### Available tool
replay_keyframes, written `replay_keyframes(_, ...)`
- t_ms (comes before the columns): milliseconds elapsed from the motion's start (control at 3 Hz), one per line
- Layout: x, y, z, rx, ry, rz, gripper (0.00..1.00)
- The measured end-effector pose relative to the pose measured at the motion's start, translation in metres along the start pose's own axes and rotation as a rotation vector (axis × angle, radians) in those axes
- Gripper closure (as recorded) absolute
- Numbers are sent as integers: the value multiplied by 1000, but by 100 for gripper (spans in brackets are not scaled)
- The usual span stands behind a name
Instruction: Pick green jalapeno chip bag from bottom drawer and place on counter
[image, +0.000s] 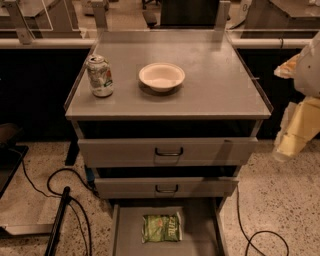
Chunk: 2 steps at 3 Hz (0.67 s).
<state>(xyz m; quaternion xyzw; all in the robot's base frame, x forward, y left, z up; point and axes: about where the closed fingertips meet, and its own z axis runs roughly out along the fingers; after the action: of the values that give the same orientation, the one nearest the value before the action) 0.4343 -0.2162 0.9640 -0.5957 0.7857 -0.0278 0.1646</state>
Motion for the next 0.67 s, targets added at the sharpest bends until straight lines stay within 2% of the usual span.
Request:
replay_keyframes(333,11,17,33,-10,-6,31,0)
replay_keyframes(667,28,38,86,-71,-3,56,0)
